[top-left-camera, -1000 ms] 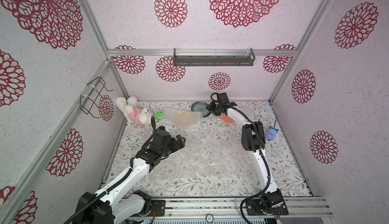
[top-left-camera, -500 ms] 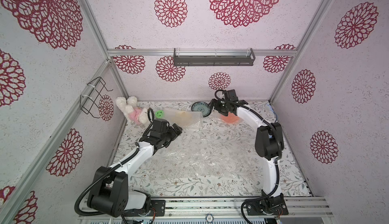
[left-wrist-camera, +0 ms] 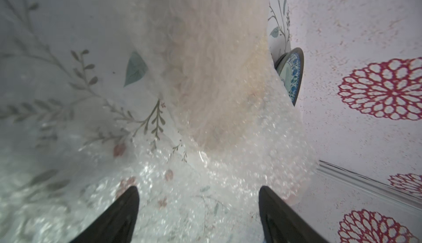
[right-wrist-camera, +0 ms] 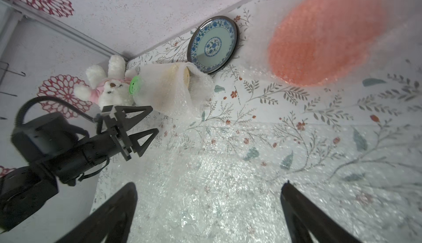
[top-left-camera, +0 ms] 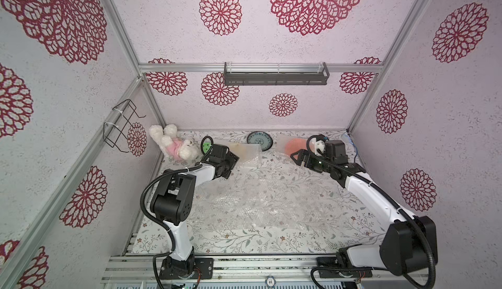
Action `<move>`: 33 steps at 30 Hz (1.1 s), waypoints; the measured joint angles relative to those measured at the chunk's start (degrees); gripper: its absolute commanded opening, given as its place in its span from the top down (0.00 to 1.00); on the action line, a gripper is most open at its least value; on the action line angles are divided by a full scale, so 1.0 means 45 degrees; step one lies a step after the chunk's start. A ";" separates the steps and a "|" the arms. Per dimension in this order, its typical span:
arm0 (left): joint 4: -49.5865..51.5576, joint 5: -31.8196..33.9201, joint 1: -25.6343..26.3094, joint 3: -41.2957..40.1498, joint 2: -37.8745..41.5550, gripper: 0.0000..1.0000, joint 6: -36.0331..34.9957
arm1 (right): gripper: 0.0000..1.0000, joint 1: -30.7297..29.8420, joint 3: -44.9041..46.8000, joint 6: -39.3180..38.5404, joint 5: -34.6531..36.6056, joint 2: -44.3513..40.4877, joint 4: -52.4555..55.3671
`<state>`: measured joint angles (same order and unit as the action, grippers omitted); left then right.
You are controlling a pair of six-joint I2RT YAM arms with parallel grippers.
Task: Unpack dinner plates from bubble wrap
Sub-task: Pick up the bubble wrap from the center of the board.
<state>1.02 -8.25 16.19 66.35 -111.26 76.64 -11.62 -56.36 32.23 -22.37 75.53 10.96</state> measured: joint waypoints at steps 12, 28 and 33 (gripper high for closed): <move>-0.1268 0.0471 -0.0005 0.1787 -0.2370 0.41 0.1297 | 0.01 0.0937 0.2759 0.0219 0.0024 -0.4391 -0.0107; -0.1773 0.0661 -0.0107 0.1394 -0.2467 1.00 0.2278 | 0.01 0.0937 0.4507 0.0515 -0.0787 -0.3857 -0.0704; -0.0821 0.0457 -0.0141 0.1384 -0.1768 1.00 0.1661 | 0.01 0.0937 0.4507 0.0510 -0.0758 -0.3483 -0.0908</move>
<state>-2.68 -6.20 15.55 72.58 -119.22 84.12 -7.40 -36.07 34.52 -25.78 59.86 6.87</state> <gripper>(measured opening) 0.073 0.989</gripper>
